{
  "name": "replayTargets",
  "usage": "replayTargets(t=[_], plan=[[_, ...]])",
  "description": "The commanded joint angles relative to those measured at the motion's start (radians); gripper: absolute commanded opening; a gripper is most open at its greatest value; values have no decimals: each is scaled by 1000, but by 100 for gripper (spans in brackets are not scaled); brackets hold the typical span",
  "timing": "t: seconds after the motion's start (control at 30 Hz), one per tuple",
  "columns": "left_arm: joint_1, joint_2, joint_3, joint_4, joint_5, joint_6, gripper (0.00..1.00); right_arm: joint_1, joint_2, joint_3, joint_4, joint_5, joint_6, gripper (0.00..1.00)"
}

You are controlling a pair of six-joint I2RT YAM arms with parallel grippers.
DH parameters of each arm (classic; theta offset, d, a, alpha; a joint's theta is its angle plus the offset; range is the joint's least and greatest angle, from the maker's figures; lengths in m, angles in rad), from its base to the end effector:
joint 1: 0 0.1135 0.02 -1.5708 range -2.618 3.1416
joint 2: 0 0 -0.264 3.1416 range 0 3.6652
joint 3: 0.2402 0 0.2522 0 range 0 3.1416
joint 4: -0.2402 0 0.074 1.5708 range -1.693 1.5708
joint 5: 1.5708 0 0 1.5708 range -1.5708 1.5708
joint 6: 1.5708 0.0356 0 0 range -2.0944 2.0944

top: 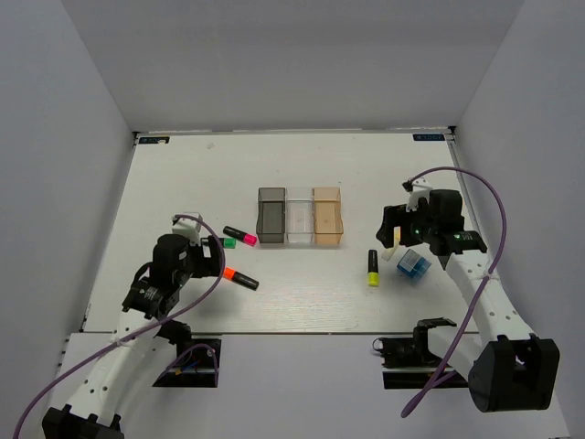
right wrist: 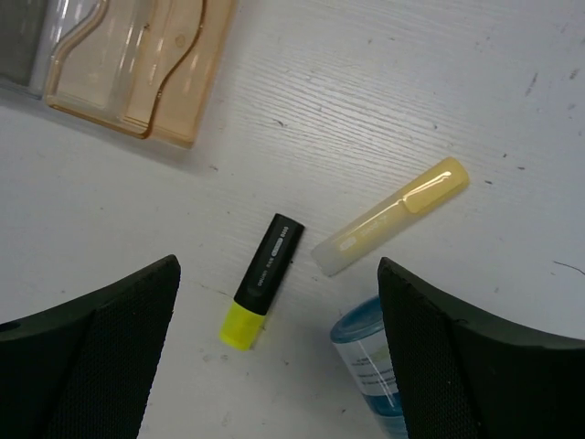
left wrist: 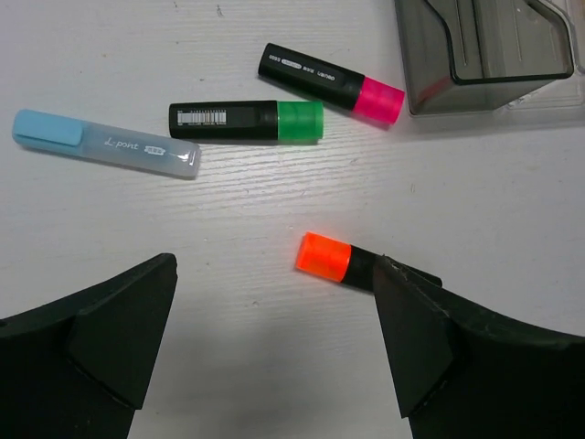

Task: Sort the stationery into containers
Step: Pick up the pen from the center of the board.

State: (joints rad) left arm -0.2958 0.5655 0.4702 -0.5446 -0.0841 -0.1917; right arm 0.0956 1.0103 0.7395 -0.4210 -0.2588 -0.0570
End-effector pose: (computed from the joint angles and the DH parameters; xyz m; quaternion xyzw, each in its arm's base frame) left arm 0.1295 -0.0363 0.2260 0.0276 0.8926 -0.0718 0.4442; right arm 0.2134 0.0296 0.2602 -0.1231 0.8906 0.1249 0.4196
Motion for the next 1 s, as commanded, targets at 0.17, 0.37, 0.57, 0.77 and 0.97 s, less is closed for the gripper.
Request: replayTargets(t=[0.17,0.37,0.57,0.77,0.97], plan=[[7,33,13,23,43,-23,94,1,-22,9,50,-68,46,90],[6,108,40,19,24,-202,0,-2,-33,-20,30,-94,-130,0],[7,325,207,-152,-167,-585,54,4,4,37,-33,-83,-129,90],[49,577,364,-274,-353,-880,80,9,-1,41,-44,-102,-113,34],[231,792,495,-322,-267,-992,70,9,-39,55,-65,-102,-104,43]])
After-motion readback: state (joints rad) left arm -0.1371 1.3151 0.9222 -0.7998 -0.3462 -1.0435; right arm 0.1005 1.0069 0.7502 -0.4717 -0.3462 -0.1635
